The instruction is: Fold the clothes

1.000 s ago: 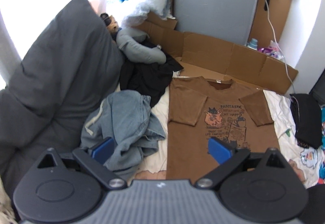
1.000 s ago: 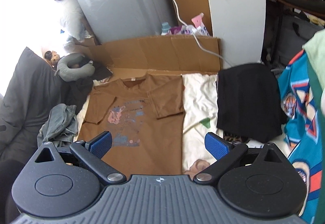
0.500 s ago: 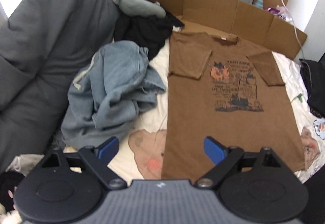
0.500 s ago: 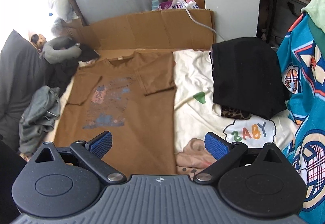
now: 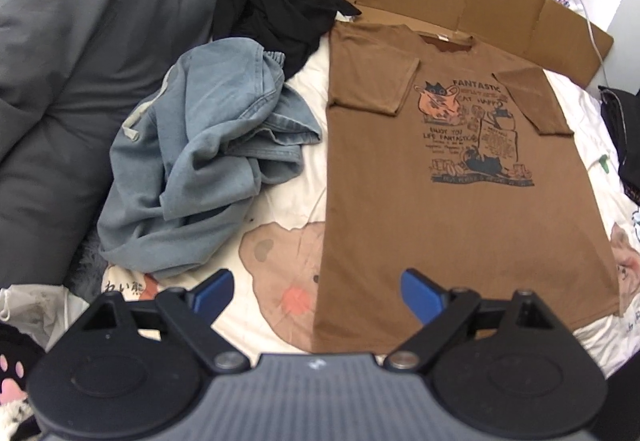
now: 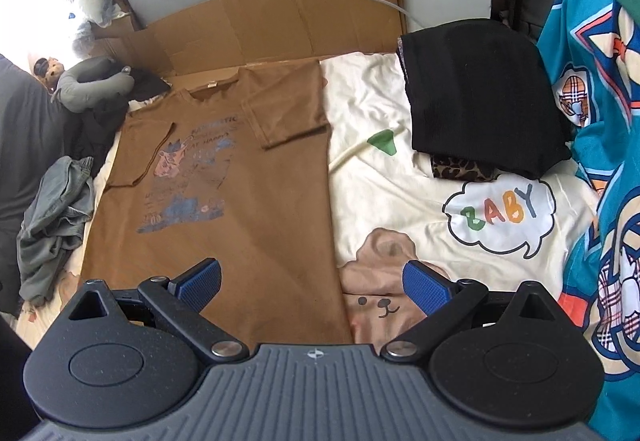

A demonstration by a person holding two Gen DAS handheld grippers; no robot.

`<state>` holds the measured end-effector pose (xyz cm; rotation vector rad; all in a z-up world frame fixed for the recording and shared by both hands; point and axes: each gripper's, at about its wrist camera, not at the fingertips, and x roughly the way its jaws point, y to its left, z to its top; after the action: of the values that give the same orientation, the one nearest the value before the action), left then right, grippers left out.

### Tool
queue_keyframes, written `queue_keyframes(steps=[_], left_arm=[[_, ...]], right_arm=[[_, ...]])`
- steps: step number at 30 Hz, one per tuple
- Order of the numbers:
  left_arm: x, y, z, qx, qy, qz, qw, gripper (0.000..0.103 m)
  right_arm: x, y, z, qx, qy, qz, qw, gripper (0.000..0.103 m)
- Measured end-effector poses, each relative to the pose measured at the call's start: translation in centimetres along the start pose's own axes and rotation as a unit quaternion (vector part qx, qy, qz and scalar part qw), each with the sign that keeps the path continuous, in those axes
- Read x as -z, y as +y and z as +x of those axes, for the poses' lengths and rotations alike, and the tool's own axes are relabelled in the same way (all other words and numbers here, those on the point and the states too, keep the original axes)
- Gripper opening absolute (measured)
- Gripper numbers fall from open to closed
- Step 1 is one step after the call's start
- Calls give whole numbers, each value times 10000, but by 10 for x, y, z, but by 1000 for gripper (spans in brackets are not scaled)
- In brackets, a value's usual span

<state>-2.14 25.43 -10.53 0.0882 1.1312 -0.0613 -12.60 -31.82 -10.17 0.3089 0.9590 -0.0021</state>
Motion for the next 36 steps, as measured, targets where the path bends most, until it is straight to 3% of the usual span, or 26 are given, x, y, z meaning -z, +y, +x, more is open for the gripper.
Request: queue_keyframes(steps=[2,6,11,13,22,27,36], left_arm=[[1,5,8,14,12,-151,9999,90],[6,16,22,171,-12,-480,9987,81],[15,23,50,195,119,-564,9981,76],[20,26,63,189,185,-580,9980,70],[45,37,120,299,607,-776,9947,50],[61,32,146,321,888,-731,9928,40],[81,27,177,243,1241,-834,9885,40]], right_arm=[[3,-5,6,-26,6,98,9999,98],[10,-9,20,-82,76,134,9998,85],[22,-6,48,-123,261,-76,9996,80],[27,-7,62,-156,390,-36,9991,72],[45,-13,115,-91,769,39,9970,55],[50,-22,135,108,934,41,9956,55],[63,-33,148,446,1156,-27,9923,54]])
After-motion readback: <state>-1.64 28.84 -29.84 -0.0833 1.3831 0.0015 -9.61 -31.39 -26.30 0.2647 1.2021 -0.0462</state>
